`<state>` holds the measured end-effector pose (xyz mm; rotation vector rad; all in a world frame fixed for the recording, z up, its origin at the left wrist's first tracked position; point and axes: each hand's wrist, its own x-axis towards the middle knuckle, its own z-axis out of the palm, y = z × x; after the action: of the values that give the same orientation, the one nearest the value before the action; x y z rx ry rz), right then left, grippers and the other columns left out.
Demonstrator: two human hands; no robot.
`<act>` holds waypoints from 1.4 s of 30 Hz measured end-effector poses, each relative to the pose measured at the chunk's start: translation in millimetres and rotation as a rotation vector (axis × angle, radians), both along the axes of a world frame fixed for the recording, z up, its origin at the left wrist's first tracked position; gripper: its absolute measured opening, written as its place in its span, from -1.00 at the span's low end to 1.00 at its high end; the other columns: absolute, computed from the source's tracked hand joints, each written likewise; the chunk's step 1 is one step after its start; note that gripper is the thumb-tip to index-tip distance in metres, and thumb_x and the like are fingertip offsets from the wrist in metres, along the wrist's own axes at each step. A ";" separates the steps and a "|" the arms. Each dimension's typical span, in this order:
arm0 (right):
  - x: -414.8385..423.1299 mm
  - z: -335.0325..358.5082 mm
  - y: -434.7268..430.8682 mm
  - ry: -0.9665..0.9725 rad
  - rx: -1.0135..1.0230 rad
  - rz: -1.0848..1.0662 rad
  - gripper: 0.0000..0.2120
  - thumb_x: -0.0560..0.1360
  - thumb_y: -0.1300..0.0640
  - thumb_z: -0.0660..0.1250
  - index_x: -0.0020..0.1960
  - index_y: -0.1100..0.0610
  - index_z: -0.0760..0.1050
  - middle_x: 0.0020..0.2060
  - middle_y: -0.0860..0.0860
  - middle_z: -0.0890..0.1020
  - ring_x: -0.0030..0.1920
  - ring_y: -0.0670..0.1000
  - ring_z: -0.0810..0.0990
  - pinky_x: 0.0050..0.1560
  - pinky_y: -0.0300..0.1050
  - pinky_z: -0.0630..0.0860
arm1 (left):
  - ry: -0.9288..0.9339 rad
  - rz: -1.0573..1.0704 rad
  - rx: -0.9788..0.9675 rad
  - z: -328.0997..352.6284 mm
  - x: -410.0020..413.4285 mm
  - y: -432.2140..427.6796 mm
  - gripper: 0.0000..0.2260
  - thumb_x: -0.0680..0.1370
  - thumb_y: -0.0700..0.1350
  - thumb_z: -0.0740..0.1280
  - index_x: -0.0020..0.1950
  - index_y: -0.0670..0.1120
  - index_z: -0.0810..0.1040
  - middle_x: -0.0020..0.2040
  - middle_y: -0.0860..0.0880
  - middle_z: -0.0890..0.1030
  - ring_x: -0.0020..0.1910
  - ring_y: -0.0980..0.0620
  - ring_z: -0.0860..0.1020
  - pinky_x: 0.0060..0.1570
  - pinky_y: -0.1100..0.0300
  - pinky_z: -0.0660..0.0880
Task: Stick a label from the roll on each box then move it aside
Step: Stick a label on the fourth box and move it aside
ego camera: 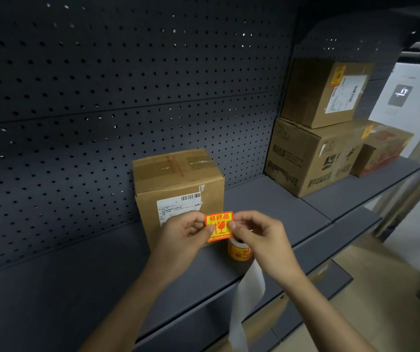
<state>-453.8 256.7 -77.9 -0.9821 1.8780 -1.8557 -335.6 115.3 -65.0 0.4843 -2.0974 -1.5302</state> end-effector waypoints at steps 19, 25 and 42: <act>-23.1 15.4 -15.3 0.152 -0.032 -0.004 -0.94 0.54 0.19 0.41 -0.09 0.11 0.65 -0.21 0.03 0.71 -0.17 0.05 0.67 -0.12 -0.11 0.57 | -0.017 0.496 -0.812 33.7 10.3 -2.5 -0.67 0.51 0.10 0.24 0.03 -0.07 0.68 -0.05 0.04 0.69 -0.05 0.03 0.62 -0.11 0.13 0.57; -36.8 16.2 -26.9 0.177 -0.014 0.063 -0.94 0.56 0.21 0.39 -0.06 0.17 0.63 -0.20 0.00 0.70 -0.15 -0.05 0.65 -0.06 -0.21 0.56 | -0.146 0.417 -1.151 35.0 -10.8 -43.4 -0.54 0.52 0.19 0.23 0.25 -0.09 0.59 0.28 -0.07 0.58 0.43 -0.15 0.39 0.47 -0.14 0.16; -53.6 9.4 -52.1 0.166 0.021 0.054 -0.94 0.56 0.17 0.40 -0.03 0.16 0.62 -0.15 0.13 0.67 -0.15 -0.05 0.61 -0.07 -0.14 0.56 | -0.154 0.446 -1.126 15.7 -26.5 -55.4 -0.49 0.53 0.34 0.18 0.26 0.04 0.62 0.27 0.05 0.62 0.34 -0.02 0.52 0.20 0.06 0.32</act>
<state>-507.4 204.6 -68.5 -1.2008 1.9393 -1.7682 -362.1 59.9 -49.3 0.5583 -2.3415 0.0298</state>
